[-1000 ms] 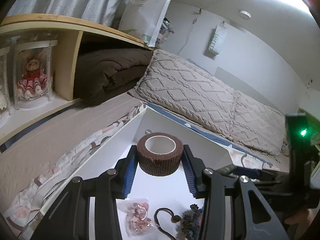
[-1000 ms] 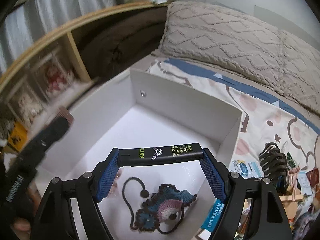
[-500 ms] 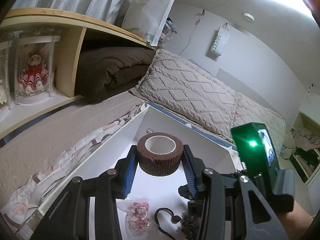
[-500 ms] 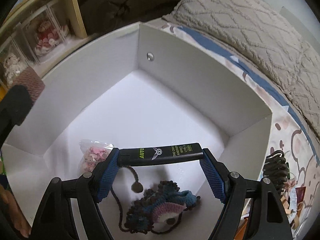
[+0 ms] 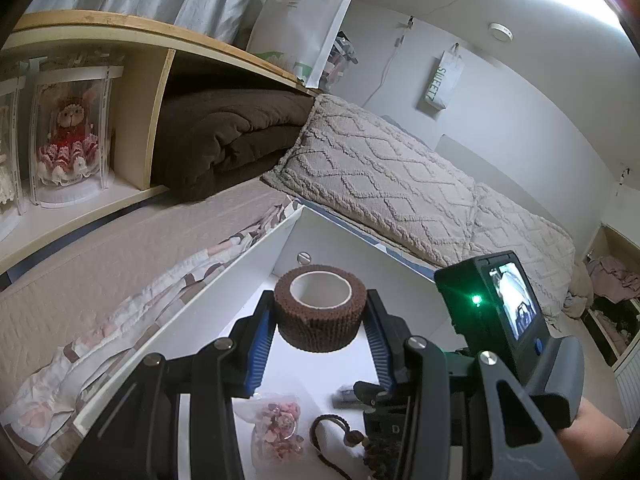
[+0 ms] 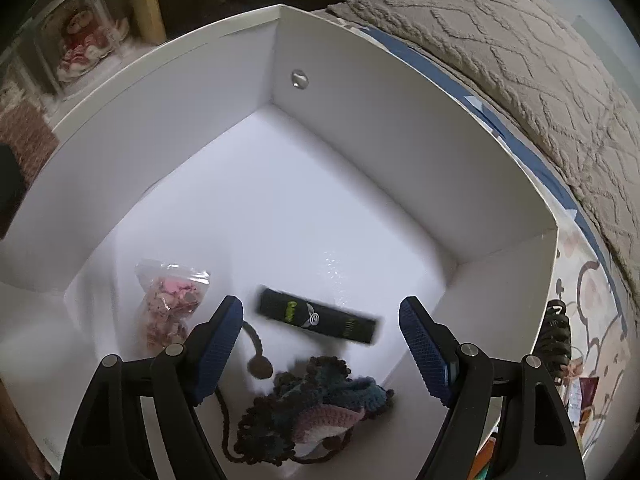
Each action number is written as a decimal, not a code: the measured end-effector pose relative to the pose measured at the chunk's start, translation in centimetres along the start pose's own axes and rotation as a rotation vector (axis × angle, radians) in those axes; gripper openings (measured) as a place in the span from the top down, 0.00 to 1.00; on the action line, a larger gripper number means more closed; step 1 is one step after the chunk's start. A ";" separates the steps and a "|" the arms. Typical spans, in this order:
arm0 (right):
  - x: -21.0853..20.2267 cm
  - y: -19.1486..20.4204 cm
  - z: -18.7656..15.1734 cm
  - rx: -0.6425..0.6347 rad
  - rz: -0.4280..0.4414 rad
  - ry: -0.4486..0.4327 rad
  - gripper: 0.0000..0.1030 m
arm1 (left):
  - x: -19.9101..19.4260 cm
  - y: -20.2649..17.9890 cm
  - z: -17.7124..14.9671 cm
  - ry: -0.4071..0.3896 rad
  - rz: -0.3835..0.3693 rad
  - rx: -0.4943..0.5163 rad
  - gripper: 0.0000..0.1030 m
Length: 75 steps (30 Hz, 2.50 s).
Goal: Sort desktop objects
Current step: 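Carry the AUTO tube over the white box and open the right gripper, then carry the brown tape roll over the white box with the left gripper, then lower the brown tape roll into the box and open the left gripper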
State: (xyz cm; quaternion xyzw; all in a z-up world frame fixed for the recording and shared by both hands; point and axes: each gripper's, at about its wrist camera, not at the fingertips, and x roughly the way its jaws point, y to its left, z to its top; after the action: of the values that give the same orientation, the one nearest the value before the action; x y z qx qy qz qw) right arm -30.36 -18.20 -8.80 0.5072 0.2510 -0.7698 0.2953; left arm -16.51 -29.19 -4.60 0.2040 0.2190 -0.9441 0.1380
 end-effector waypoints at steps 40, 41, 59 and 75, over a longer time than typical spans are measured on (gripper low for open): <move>-6.8 0.7 -8.6 -0.026 0.132 -0.204 0.22 | 2.3 -6.3 -2.4 0.173 0.091 0.435 0.58; -6.9 0.6 -8.7 -0.027 0.131 -0.207 0.22 | 2.3 -6.5 -2.5 0.177 0.087 0.446 0.58; -6.7 1.5 -9.2 -0.053 0.125 -0.207 0.21 | 3.1 -6.9 -4.4 0.266 0.115 0.534 0.58; -6.4 1.7 -9.2 -0.071 0.108 -0.192 0.21 | 2.7 -6.9 -4.4 0.277 0.099 0.513 0.32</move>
State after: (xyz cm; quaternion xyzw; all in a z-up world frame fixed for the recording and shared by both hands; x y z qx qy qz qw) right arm -21.39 -11.80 -6.31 0.4331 0.2208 -0.7884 0.3770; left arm -19.87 -21.63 -7.02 0.3698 -0.0204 -0.9239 0.0966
